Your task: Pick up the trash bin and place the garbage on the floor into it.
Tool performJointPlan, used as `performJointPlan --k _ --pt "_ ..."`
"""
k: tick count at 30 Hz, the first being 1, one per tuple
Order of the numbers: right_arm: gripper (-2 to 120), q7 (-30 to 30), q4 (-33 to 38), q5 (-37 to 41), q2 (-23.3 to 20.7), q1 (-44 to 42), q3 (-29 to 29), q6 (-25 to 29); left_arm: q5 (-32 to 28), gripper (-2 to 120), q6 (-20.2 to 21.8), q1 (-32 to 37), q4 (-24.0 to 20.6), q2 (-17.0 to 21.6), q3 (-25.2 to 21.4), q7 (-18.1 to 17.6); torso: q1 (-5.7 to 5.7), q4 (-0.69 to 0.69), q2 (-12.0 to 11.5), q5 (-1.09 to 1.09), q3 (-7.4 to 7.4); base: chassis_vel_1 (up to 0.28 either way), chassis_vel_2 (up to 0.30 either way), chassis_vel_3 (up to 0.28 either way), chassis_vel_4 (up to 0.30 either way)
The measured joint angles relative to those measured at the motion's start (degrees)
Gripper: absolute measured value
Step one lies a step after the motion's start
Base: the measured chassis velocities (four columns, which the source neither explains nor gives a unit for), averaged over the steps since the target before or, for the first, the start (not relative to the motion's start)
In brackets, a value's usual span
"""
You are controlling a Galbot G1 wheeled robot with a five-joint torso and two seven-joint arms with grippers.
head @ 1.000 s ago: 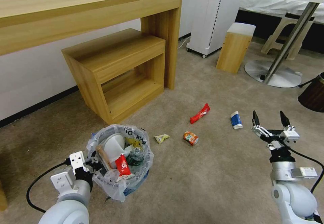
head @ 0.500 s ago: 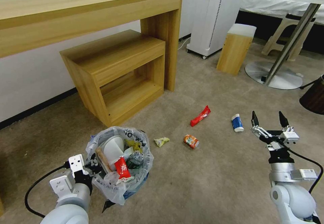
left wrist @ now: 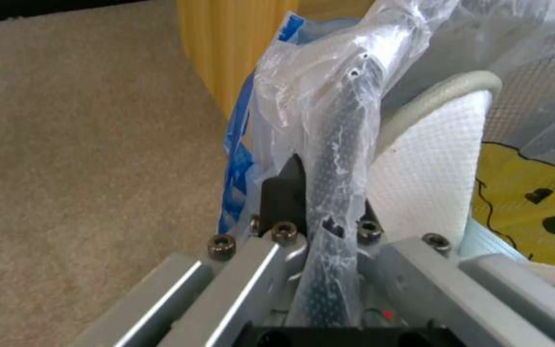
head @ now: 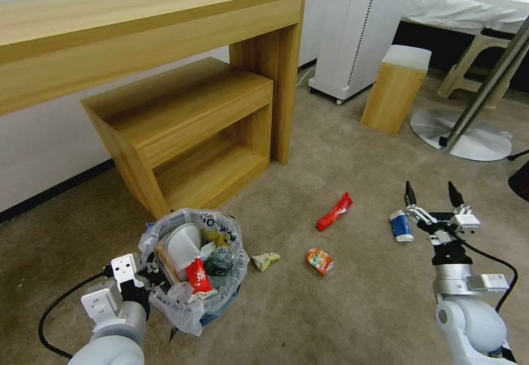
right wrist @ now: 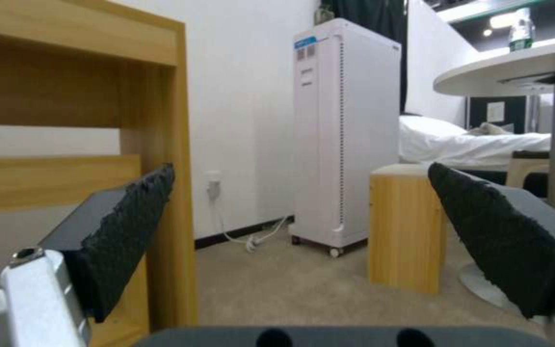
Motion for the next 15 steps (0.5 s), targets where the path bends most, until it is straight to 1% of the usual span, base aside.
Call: performJointPlan --k 8,10,12,14,15 --pt "100 0.16 -0.55 -1.4 0.14 0.09 -2.9 -0.33 -0.82 0 0.0 0.29 0.07 -0.38 -1.17 -0.01 0.0 0.0 0.0 -0.01 -0.01 0.007 -0.013 -0.009 0.008" --pt "100 0.69 -0.87 -1.58 -0.24 0.03 -4.7 -1.73 -0.8 0 0.0 0.69 -0.32 -0.59 -1.29 -0.01 0.0 0.0 0.0 -0.01 0.0 0.0 0.0 0.0 0.0" --pt "100 0.81 -0.93 -1.64 -0.33 0.01 -4.95 -2.07 -0.79 0 0.0 0.76 -0.42 -0.61 -1.36 -0.01 0.0 0.0 0.0 0.0 0.0 0.0 0.0 0.0 0.0" --pt "100 1.92 -1.31 -1.43 -1.17 -0.09 -7.99 -5.73 -0.79 0 0.0 1.4 -1.08 -0.82 -1.95 -0.01 0.0 0.0 0.0 0.0 0.0 0.0 0.0 0.0 0.0" --pt "100 1.92 -1.31 -1.43 -1.17 -0.09 -7.99 -5.73 -0.79 0 0.0 1.4 -1.08 -0.82 -1.95 -0.01 0.0 0.0 0.0 0.0 0.0 0.0 0.0 0.0 0.0"
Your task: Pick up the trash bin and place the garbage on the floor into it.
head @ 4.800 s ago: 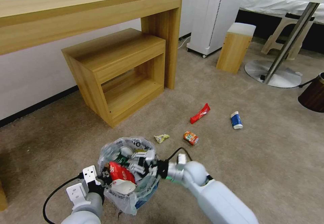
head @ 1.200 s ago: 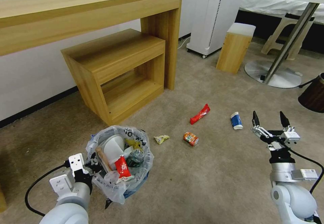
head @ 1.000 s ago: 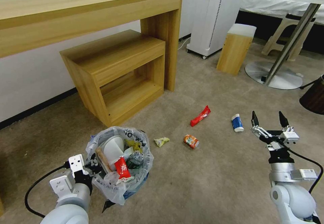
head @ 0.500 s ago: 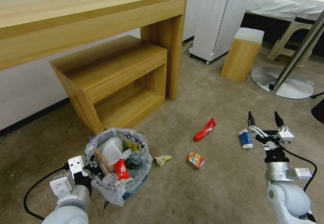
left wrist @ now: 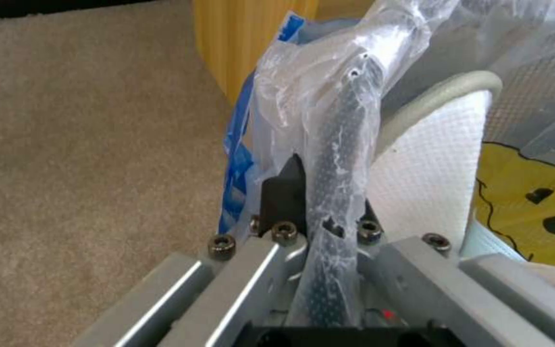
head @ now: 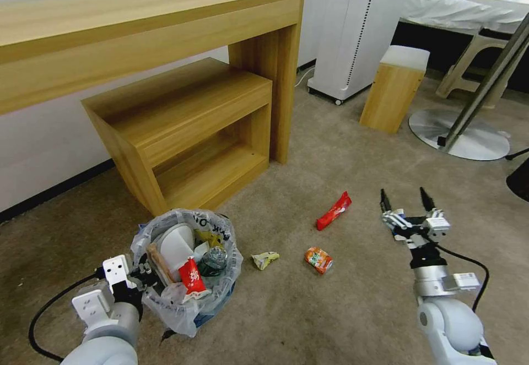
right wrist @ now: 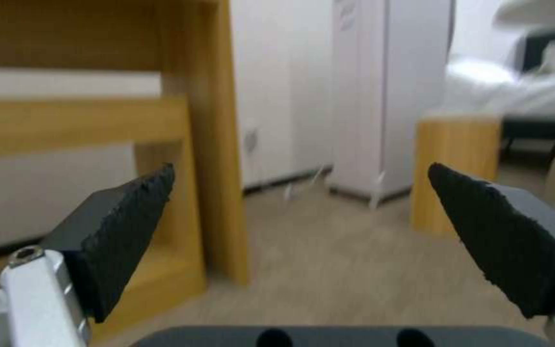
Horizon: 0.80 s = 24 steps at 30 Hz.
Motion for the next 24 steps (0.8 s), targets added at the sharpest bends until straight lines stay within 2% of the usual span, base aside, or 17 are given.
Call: performJointPlan --k 3,4,5,6,7,8,9,11,12,15,16,17,18,21,23,24 --pt "100 3.27 -0.13 3.18 -0.55 0.56 -4.53 -6.3 0.34 0 0.0 0.74 -0.4 -0.34 -0.16 -0.01 0.0 0.0 0.0 -0.01 0.0 0.0 0.0 0.0 0.0" --pt "100 6.22 -0.09 5.41 -0.53 1.19 -6.76 -10.88 0.6 0 0.0 1.06 -0.55 -0.46 -0.12 0.0 0.0 0.0 0.0 -0.01 0.0 0.0 0.0 0.0 0.0" --pt "100 6.22 -0.09 5.41 -0.53 1.19 -6.76 -10.88 0.6 0 0.0 1.06 -0.55 -0.46 -0.12 0.0 0.0 0.0 0.0 -0.01 0.0 0.0 0.0 0.0 0.0" --pt "100 9.5 -0.28 7.91 -0.19 2.32 -8.83 -15.7 0.88 0 0.0 1.39 -0.71 -0.58 -0.06 -0.01 0.0 0.0 0.0 -0.02 0.0 0.0 0.0 0.0 0.0" --pt "100 11.09 -0.77 9.04 0.17 3.17 -10.04 -18.07 1.06 0 0.0 1.62 -0.84 -0.65 -0.01 -0.02 0.0 0.0 0.0 -0.02 0.0 0.0 0.0 0.0 0.0" --pt "100 11.09 -0.77 9.04 0.17 3.17 -10.04 -18.07 1.06 0 0.0 1.62 -0.84 -0.65 -0.01 -0.02 0.0 0.0 0.0 -0.02 0.0 0.0 0.0 0.0 0.0" --pt "100 14.54 -2.8 11.6 1.4 5.97 -12.84 -22.95 1.37 0 0.0 2.04 -1.04 -0.78 0.09 -0.02 0.0 0.0 0.0 0.01 0.01 0.0 0.0 0.0 0.0" --pt "100 19.15 -5.76 15.84 3.2 10.69 -16.11 -29.18 1.78 0 0.0 2.44 -1.16 -1.04 0.21 -0.03 0.0 0.0 -0.01 -0.02 0.01 0.0 0.0 0.0 0.0" --pt "100 19.15 -5.76 15.84 3.2 10.69 -16.11 -29.18 1.78 0 0.0 2.44 -1.16 -1.04 0.21 -0.03 0.0 0.0 -0.01 -0.02 0.01 0.0 0.0 0.0 0.0" --pt "100 20.39 -10.29 17.61 4.98 16.4 -20.12 -35.61 2.21 0 0.0 2.55 -1.18 -1.52 0.5 -0.05 0.0 0.01 0.0 -0.01 0.01 0.0 0.0 0.0 0.0" --pt "100 20.39 -10.29 17.61 4.98 16.4 -20.12 -35.61 2.21 0 0.0 2.55 -1.18 -1.52 0.5 -0.05 0.0 0.01 0.0 -0.01 0.01 0.0 0.0 0.0 0.0" --pt "100 19.9 -12.37 18.33 5.3 18.5 -21.54 -38.02 2.31 0 0.01 2.54 -1.19 -1.71 0.6 -0.05 0.0 0.02 0.0 -0.02 0.01 0.0 0.0 0.0 0.0" --pt "100 19.84 -14.13 20.38 5.62 20.13 -22.52 -40.23 2.35 0 0.02 2.5 -1.19 -1.89 0.66 -0.07 0.0 0.0 0.0 -0.01 0.01 0.0 0.0 0.0 0.0" --pt "100 20.15 -15.86 22.78 6.13 21.73 -23.1 -42.43 2.4 0 0.03 2.46 -1.19 -2.08 0.74 -0.08 0.0 0.01 0.0 -0.01 0.01 0.0 0.0 0.0 0.0" --pt "100 22.3 -20.83 28.23 9.02 24.78 -23.67 -48.4 2.54 0 0.1 2.3 -0.91 -2.47 0.88 -0.1 0.0 0.01 0.0 -0.01 0.01 0.0 0.0 0.0 0.0" --pt "100 22.3 -20.83 28.23 9.02 24.78 -23.67 -48.4 2.54 0 0.1 2.3 -0.91 -2.47 0.88 -0.1 0.0 0.01 0.0 -0.01 0.01 0.0 0.0 0.0 0.0"
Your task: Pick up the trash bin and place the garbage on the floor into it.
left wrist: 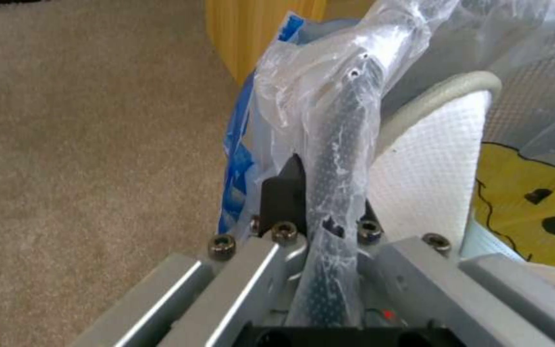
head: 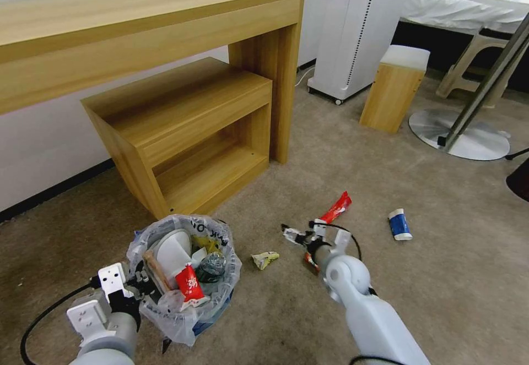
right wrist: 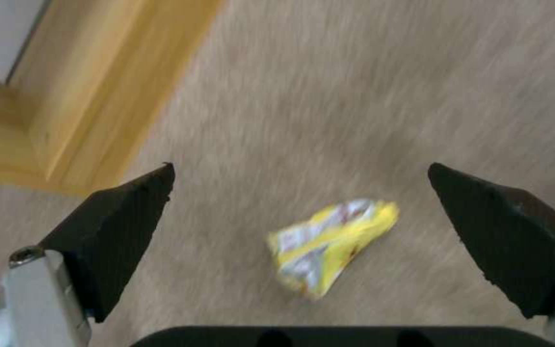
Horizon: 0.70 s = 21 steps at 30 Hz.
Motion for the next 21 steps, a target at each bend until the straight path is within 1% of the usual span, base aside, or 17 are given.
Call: performJointPlan --k 2,3,4,5,7,13,15,21 --pt "100 0.77 -4.13 1.79 3.73 1.41 0.44 -1.45 0.09 0 0.07 -0.48 0.46 -0.22 0.13 -0.04 0.0 -0.01 0.0 0.0 0.0 0.0 0.0 0.0 0.0" --pt "100 0.94 -5.31 1.89 5.21 1.77 0.86 -1.61 0.22 0 0.11 -0.61 0.62 -0.35 0.28 -0.03 0.0 0.0 0.0 0.0 0.0 0.0 0.0 0.0 0.0" --pt "100 0.94 -5.31 1.89 5.21 1.77 0.86 -1.61 0.22 0 0.11 -0.61 0.62 -0.35 0.28 -0.03 0.0 0.0 0.0 0.0 0.0 0.0 0.0 0.0 0.0" --pt "100 1.02 -7.24 1.68 7.53 2.22 1.64 -1.61 0.4 0 0.14 -0.69 0.8 -0.5 0.49 -0.04 0.0 0.0 0.0 0.0 -0.01 0.0 0.0 0.0 0.0" --pt "100 1.02 -9.88 1.22 10.37 2.81 3.08 -1.59 0.5 0 0.16 -0.74 0.86 -0.62 0.62 -0.06 0.0 0.01 0.0 0.01 0.0 0.0 0.0 0.0 0.0" --pt "100 1.43 -14.02 -0.16 11.39 3.56 6.43 -2.39 0.49 0 0.16 -0.73 0.87 -0.55 0.62 -0.09 0.0 -0.01 0.0 0.0 -0.01 0.0 0.0 0.0 0.0" --pt "100 1.8 -14.77 -0.78 11.37 3.37 7.55 -3.08 0.39 0 0.16 -0.73 0.87 -0.35 0.59 -0.07 0.0 -0.01 0.0 0.0 -0.01 0.0 0.0 0.0 0.0" --pt "100 1.78 -15.13 -1.99 11.25 2.82 8.28 -3.23 0.29 0 0.07 -0.75 0.88 -0.18 0.75 -0.09 0.0 -0.01 0.0 0.01 -0.01 0.0 0.0 0.0 0.0"
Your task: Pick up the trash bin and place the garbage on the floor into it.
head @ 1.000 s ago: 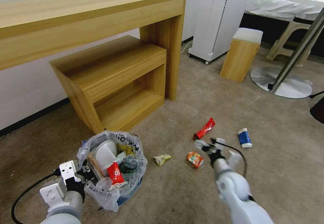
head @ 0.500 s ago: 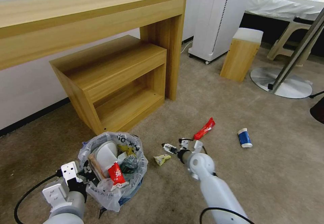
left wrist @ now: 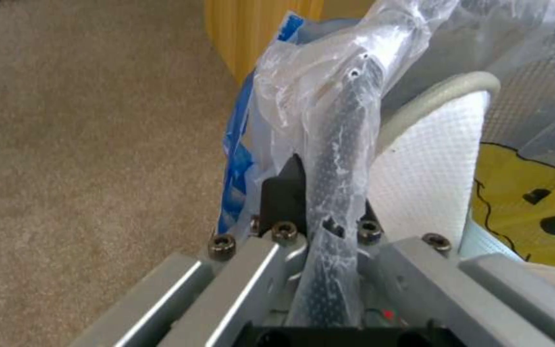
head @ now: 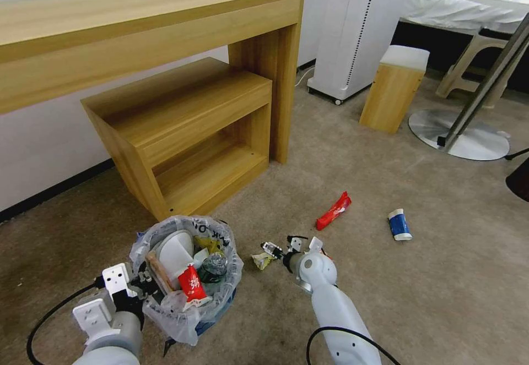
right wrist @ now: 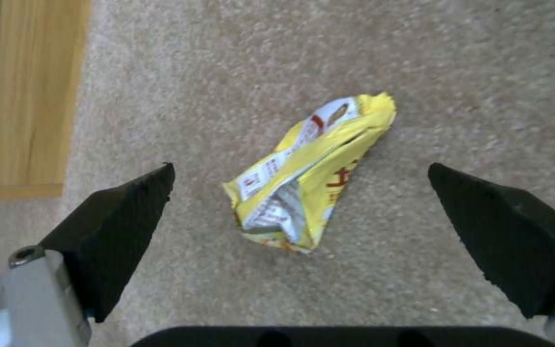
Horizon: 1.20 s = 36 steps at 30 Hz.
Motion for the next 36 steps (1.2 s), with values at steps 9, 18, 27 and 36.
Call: performJointPlan --k 9,18,27,36 --pt "100 -0.64 0.86 -1.81 -0.12 -0.25 -0.61 0.17 -0.12 0 -0.11 0.6 -0.37 0.7 -0.35 0.01 0.0 0.0 0.0 0.0 0.0 0.0 0.0 0.0 0.0" --pt "100 -7.46 0.62 -13.9 -2.24 -0.26 -7.05 -0.08 -0.12 0 -0.24 0.97 -0.49 0.77 -0.45 0.03 0.0 0.03 0.0 0.04 0.0 0.0 0.0 0.0 0.0" --pt "100 -16.01 -2.19 -21.5 -9.25 3.74 -15.2 -0.41 0.07 0 -0.4 0.94 -0.13 0.24 -0.43 0.06 0.0 0.0 0.0 0.01 0.0 0.0 0.0 0.0 0.0" --pt "100 -17.34 -7.9 -23.3 -6.44 6.93 -15.09 1.0 0.11 0 -0.42 0.13 0.49 0.06 -0.52 0.06 0.0 0.01 0.0 0.0 0.0 0.0 0.0 0.0 0.0"
